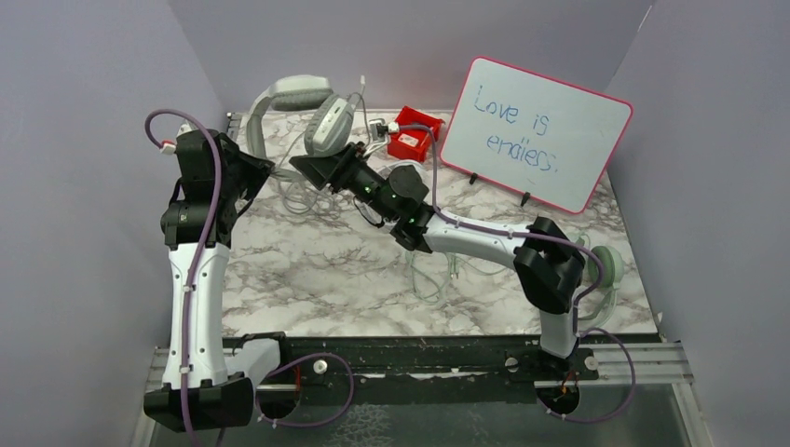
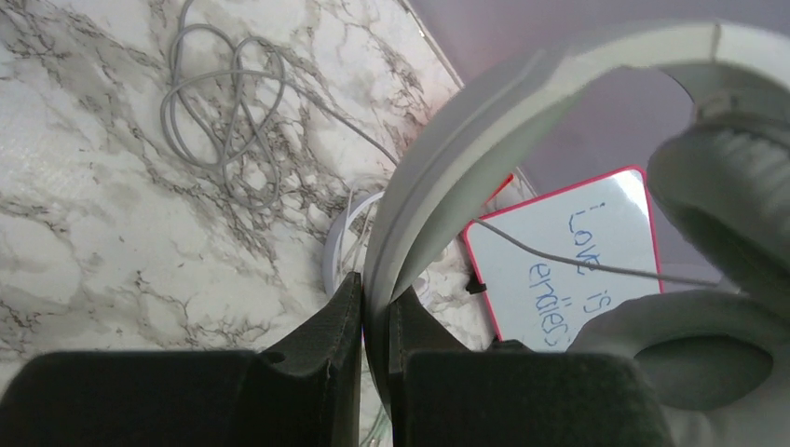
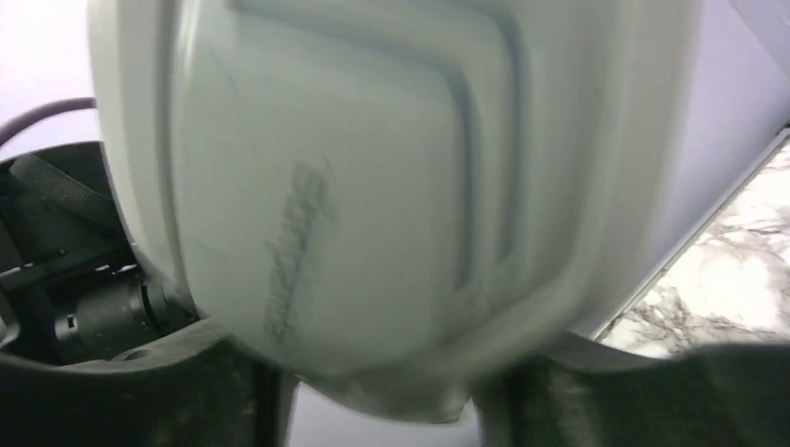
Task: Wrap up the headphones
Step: Pick up the headphones from the center of the board, then wrap the headphones cable around the headphones.
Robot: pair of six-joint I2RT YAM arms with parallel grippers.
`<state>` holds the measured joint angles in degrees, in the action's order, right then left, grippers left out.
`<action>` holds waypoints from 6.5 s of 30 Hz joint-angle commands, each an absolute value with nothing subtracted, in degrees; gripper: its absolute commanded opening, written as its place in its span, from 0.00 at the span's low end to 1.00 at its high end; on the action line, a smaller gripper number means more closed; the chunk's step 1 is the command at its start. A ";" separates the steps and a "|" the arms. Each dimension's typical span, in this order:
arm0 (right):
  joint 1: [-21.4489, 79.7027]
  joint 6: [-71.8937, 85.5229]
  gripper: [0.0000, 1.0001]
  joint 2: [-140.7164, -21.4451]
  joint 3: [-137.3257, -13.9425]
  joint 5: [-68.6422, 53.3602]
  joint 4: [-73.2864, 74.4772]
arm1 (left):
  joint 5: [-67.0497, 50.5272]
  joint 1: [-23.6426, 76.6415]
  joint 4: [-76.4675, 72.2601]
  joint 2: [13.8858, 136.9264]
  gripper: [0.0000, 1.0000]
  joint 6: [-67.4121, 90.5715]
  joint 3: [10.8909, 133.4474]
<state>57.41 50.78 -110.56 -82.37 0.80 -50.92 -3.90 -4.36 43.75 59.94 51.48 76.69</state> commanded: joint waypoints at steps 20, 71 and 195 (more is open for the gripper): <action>57.81 40.71 0.00 -112.40 -81.72 -9.15 -72.74 | -6.05 -4.21 38.57 59.80 0.75 43.02 76.94; 42.72 20.69 1.00 -112.49 -78.77 -23.00 -55.87 | 3.96 -4.00 49.36 69.23 0.00 26.25 124.29; 59.53 -24.88 0.00 -82.44 -111.32 18.45 52.26 | -24.55 11.25 16.58 54.28 0.00 1.77 59.96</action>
<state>60.40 -14.50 -84.84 -111.50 13.19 63.42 -17.19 9.98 18.70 56.38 2.00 60.31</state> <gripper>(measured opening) 0.035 0.068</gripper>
